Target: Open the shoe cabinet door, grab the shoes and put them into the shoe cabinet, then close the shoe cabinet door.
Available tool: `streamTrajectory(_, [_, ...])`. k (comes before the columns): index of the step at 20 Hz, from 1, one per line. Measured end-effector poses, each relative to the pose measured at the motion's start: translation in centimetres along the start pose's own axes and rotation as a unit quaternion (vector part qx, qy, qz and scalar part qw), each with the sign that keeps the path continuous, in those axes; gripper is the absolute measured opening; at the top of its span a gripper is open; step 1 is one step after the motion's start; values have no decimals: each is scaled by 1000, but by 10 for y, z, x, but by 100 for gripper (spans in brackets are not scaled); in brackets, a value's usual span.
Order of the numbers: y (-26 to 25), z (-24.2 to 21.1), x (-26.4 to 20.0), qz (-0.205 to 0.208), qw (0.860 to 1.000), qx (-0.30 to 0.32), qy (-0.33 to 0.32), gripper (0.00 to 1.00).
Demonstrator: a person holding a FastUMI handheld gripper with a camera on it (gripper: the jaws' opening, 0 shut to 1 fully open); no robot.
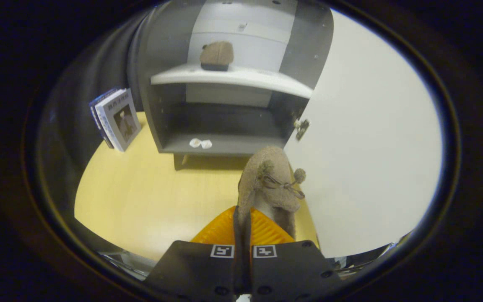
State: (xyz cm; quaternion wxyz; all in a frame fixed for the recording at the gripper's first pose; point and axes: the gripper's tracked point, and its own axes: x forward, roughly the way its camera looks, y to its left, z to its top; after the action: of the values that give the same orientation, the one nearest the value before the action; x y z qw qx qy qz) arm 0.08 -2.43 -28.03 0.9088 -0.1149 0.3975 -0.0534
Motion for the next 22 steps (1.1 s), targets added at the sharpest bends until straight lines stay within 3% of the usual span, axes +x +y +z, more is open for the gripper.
streamTrajectory(5, [-14, 80, -42, -10, 999, 0, -50, 3])
streamTrajectory(10, [-26, 137, -39, -20, 997, -14, -71, 2])
streamTrajectory(14, [-33, 179, -10, -22, 996, -24, -77, 2])
streamTrajectory(22, [-28, 257, 91, -24, 996, -63, -63, 2])
